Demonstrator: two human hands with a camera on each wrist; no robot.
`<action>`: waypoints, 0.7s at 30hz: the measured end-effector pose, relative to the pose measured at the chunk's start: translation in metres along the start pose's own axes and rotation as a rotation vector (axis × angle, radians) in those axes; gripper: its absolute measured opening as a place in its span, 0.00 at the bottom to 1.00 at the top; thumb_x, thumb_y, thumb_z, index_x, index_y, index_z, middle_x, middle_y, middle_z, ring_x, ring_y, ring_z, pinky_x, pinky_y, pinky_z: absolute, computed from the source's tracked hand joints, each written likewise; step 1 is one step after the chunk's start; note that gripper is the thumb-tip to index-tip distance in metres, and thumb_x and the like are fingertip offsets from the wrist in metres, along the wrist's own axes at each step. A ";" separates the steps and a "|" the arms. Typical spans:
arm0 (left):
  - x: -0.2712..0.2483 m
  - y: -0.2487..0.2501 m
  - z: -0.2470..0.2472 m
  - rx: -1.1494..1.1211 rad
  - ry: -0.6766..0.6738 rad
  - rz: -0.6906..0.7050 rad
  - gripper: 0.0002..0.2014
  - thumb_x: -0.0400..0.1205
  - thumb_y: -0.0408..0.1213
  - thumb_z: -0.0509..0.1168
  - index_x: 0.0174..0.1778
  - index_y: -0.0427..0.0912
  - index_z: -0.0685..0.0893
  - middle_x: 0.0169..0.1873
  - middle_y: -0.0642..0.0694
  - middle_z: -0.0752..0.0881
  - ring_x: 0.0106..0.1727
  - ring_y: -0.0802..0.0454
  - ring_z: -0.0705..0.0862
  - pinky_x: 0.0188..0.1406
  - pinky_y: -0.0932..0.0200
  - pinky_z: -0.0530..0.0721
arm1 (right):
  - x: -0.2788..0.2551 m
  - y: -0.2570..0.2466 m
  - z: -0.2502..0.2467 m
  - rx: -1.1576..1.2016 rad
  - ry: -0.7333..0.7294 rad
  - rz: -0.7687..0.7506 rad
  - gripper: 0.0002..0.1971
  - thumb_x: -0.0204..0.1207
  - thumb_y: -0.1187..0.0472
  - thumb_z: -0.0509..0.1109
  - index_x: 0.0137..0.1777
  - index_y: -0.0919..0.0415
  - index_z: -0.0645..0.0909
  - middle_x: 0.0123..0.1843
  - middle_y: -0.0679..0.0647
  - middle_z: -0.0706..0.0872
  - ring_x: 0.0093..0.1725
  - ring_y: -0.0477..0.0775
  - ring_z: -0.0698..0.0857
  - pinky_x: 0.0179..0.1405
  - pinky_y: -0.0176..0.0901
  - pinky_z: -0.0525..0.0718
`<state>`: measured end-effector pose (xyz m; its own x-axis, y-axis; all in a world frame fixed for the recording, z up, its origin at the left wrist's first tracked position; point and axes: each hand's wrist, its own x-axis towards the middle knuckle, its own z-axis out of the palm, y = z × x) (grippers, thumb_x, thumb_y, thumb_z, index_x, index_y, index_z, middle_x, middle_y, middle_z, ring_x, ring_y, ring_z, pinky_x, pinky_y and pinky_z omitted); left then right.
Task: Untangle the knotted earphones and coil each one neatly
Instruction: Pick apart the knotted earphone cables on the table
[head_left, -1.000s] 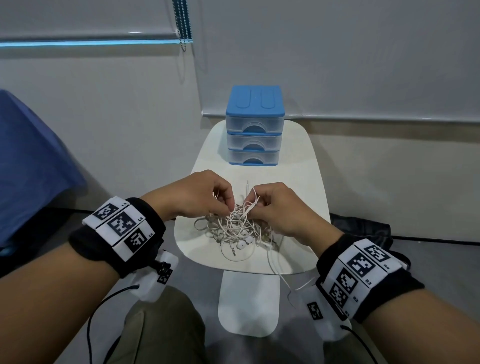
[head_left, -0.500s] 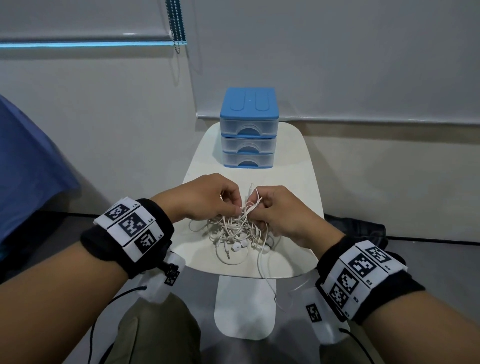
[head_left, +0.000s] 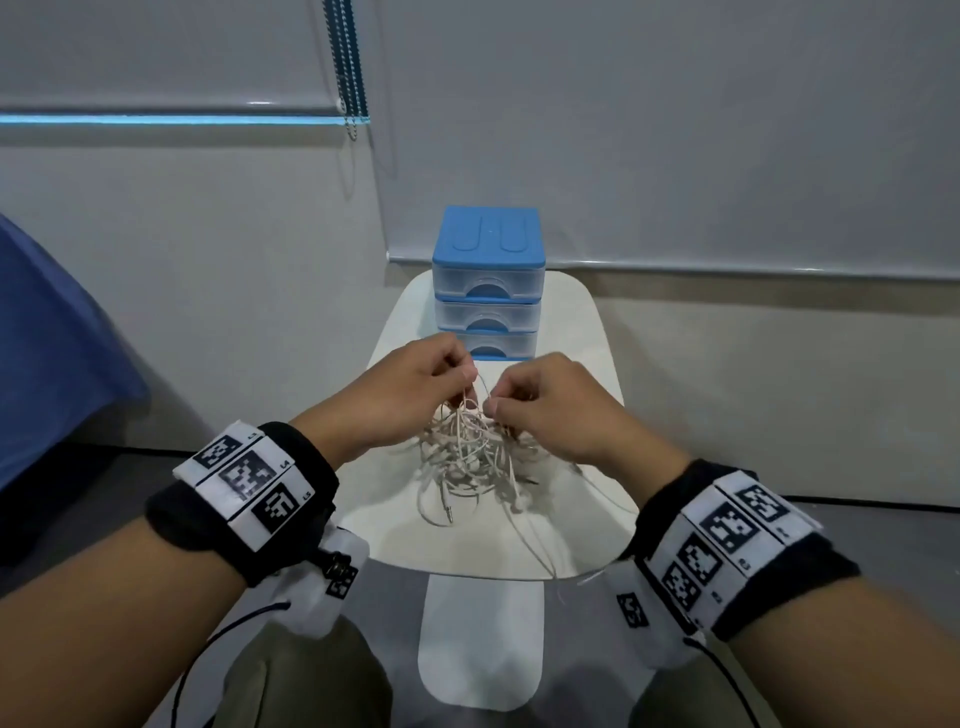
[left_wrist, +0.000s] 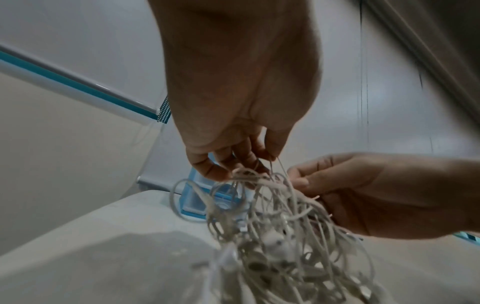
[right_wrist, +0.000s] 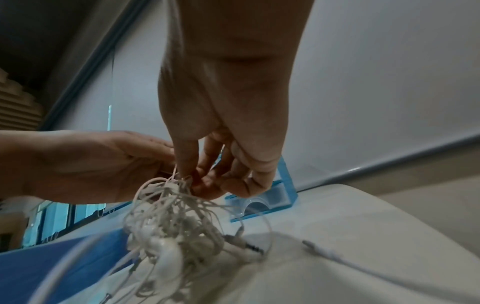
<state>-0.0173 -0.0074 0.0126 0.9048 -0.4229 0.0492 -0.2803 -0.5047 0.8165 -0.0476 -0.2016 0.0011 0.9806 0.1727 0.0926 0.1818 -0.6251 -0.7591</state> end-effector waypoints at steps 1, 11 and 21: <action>-0.001 0.000 0.000 -0.022 0.021 0.009 0.07 0.91 0.41 0.63 0.49 0.44 0.83 0.42 0.51 0.92 0.47 0.49 0.87 0.55 0.41 0.84 | -0.002 0.002 0.001 0.069 -0.016 0.028 0.07 0.80 0.62 0.76 0.41 0.62 0.89 0.34 0.54 0.90 0.33 0.47 0.86 0.38 0.38 0.82; -0.007 0.007 0.014 -0.117 -0.140 0.035 0.12 0.88 0.46 0.70 0.57 0.40 0.87 0.44 0.43 0.87 0.45 0.52 0.82 0.50 0.47 0.82 | 0.005 -0.077 -0.030 -0.105 0.149 -0.170 0.07 0.83 0.62 0.68 0.43 0.57 0.80 0.34 0.54 0.87 0.29 0.52 0.86 0.30 0.46 0.83; -0.009 0.000 0.008 -0.045 -0.051 0.066 0.15 0.88 0.51 0.67 0.43 0.50 0.94 0.37 0.47 0.89 0.37 0.45 0.79 0.41 0.49 0.77 | 0.006 -0.058 -0.028 -0.291 0.337 -0.343 0.28 0.72 0.69 0.73 0.69 0.45 0.77 0.65 0.43 0.72 0.52 0.51 0.83 0.48 0.49 0.84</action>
<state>-0.0281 -0.0095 0.0077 0.8671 -0.4925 0.0750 -0.3229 -0.4409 0.8375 -0.0504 -0.1857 0.0642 0.8224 0.1801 0.5396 0.4602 -0.7682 -0.4451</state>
